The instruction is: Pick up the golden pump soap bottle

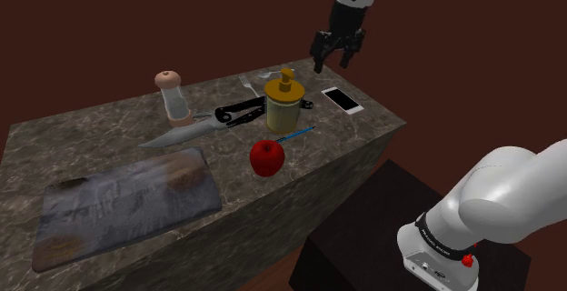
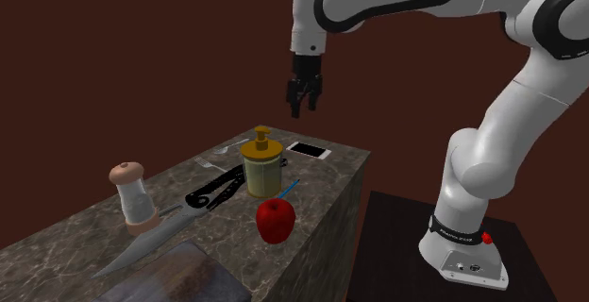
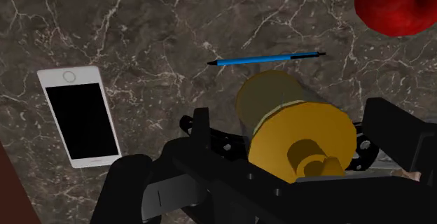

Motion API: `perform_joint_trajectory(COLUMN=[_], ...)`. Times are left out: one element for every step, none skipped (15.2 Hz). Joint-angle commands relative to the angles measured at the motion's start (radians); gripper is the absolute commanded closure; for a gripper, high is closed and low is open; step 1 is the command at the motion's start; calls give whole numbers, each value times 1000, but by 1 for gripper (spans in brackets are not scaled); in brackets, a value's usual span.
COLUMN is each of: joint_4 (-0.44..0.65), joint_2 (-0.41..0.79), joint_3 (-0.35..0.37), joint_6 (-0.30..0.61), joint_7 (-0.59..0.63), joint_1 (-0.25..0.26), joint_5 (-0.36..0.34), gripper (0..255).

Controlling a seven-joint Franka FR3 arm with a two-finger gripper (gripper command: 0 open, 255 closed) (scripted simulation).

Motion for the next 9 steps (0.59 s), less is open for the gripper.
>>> perform_joint_trajectory(joint_4=[72,108,146,185,226,269,314,360,409], joint_2=[92,135,178,222,266,310,354,400,445], joint_3=[16,23,30,37,43,48,53,57,61], joint_6=[10,11,11,9,6,1,-5,-13,-22], joint_7=[22,34,46,58,69,81,93,104,116], joint_1=[1,3,4,6,9,12,15,19,24], joint_5=[-9,-14,-21,-28,-35,-43,-52,-60,-70], gripper=[0,0,0,0,0,0,0,0,0])
